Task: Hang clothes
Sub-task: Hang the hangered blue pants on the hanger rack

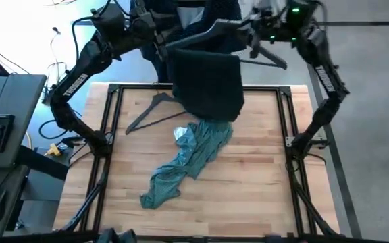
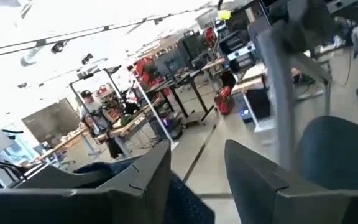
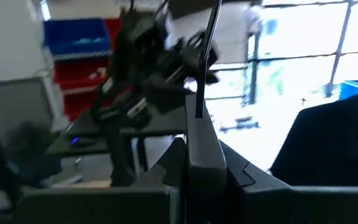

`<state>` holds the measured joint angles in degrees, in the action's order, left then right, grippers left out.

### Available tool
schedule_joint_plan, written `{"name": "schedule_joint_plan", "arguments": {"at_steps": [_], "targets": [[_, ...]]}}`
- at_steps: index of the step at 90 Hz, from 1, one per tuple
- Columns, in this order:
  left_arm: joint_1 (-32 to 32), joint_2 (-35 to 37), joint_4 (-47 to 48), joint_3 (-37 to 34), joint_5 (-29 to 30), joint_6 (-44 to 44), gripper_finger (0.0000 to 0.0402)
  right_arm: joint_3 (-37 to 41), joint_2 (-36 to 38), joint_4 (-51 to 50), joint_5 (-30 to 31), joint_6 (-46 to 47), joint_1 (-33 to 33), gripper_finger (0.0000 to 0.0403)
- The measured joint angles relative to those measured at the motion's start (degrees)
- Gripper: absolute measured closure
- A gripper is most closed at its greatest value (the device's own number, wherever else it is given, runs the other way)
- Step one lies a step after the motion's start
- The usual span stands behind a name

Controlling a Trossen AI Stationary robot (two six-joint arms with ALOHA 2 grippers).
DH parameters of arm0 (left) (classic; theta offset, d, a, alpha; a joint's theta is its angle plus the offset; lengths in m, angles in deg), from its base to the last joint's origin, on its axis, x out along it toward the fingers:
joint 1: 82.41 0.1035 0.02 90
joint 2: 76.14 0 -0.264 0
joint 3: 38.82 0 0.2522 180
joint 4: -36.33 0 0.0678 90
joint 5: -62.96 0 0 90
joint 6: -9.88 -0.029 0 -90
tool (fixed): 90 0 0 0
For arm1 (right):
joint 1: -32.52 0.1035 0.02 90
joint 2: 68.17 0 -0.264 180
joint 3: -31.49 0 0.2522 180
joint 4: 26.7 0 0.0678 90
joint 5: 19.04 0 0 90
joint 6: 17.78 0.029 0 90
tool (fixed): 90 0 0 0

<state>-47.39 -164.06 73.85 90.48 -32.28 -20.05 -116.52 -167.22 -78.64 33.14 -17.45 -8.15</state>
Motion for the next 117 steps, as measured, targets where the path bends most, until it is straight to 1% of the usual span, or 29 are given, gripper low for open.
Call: {"name": "schedule_joint_plan", "arguments": {"at_steps": [6, 10, 17, 23, 32, 39, 46, 52, 57, 62, 67, 71, 78, 80, 89, 96, 101, 109, 117], "targets": [[-0.07, -0.04, 0.98, 0.0, 0.53, -0.86, 0.0247, 0.08, -1.78, 1.21, -0.08, 0.41, -1.04, 0.0381], [-0.11, -0.04, 1.88, 0.0, 1.11, -2.19, 0.0237, 0.09, -2.97, 3.18, 0.52, 2.37, -1.89, 0.0381], [-0.15, -0.69, 2.97, 0.03, 3.49, -6.98, 0.0221, 0.1, -4.4, 6.88, 1.11, 5.34, -3.22, 0.0381], [-0.11, -1.97, 3.78, 0.05, 5.91, -11.73, 0.0209, 0.1, -4.93, 8.93, 1.32, 5.95, -3.99, 0.0381], [-0.35, -5.22, 2.29, -0.4, 14.25, -17.31, 0.0198, 0.1, -5.53, 11.86, 0.86, 6.74, -4.61, 0.0381], [-0.48, -8.13, 0.31, -0.43, 21.32, -21.23, 0.0195, 0.1, -5.64, 12.15, -0.82, 7.11, -5.06, 0.0381], [-0.59, -10.83, -3.82, -0.42, 27.59, -23.58, 0.0195, 0.1, -5.66, 12.64, -1.91, 6.96, -5.66, 0.0381], [-1.13, -12.48, -6.78, -0.35, 31.95, -25.9, 0.0197, 0.12, -5.74, 12.33, -2.17, 6.89, -6.2, 0.0381], [-1.67, -13.47, -7.91, -0.35, 34.13, -28.01, 0.0204, 0.12, -5.74, 11.46, -2.48, 6.77, -6.71, 0.0381], [-2.08, -13.82, -7.52, -0.36, 34.59, -29.55, 0.022, 0.12, -5.74, 10.84, -3.43, 6.74, -7.25, 0.0381], [-2.64, -13.83, -6.45, -0.37, 34.51, -29.76, 0.0249, 0.12, -5.74, 10.58, -4.9, 6.8, -7.77, 0.0381], [-3.05, -13.71, -5.54, -0.35, 34.59, -29.75, 0.0279, 0.12, -5.71, 10.56, -5.61, 6.97, -8.11, 0.0381], [-3.13, -13.49, -4.88, -0.36, 35.03, -29.54, 0.0348, 0.12, -5.59, 10.18, -6.34, 7.25, -8.64, 0.038], [-3.1, -13.49, -5.34, -0.33, 35.15, -29.04, 0.0361, 0.12, -5.57, 9.91, -6.41, 7.46, -8.79, 0.0379], [-2.43, -13.45, -8.14, -0.33, 35.3, -31.45, 0.0362, 0.12, -5.57, 10.91, -6.06, 7.59, -8.89, 0.0359], [-1.04, -13.69, -12.36, -0.28, 35.14, -35.62, 0.0362, 0.01, -5.19, 11.49, -4.66, 7.61, -9.23, 0.034], [0.29, -13.73, -16.66, -0.29, 34.64, -38.1, 0.0362, -0.03, -4.3, 10.34, -1.63, 7.6, -9.6, 0.0328], [3.08, -13.68, -23.23, -0.18, 33.41, -41.44, 0.0362, -0.03, -2.61, 8.19, 5.06, 7.33, -9.99, 0.0311], [5.91, -13.57, -26.61, -0.09, 30.97, -42.55, 0.0362, -0.03, -0.08, 4.76, 12.26, 6.29, -10.31, 0.0297]]}}
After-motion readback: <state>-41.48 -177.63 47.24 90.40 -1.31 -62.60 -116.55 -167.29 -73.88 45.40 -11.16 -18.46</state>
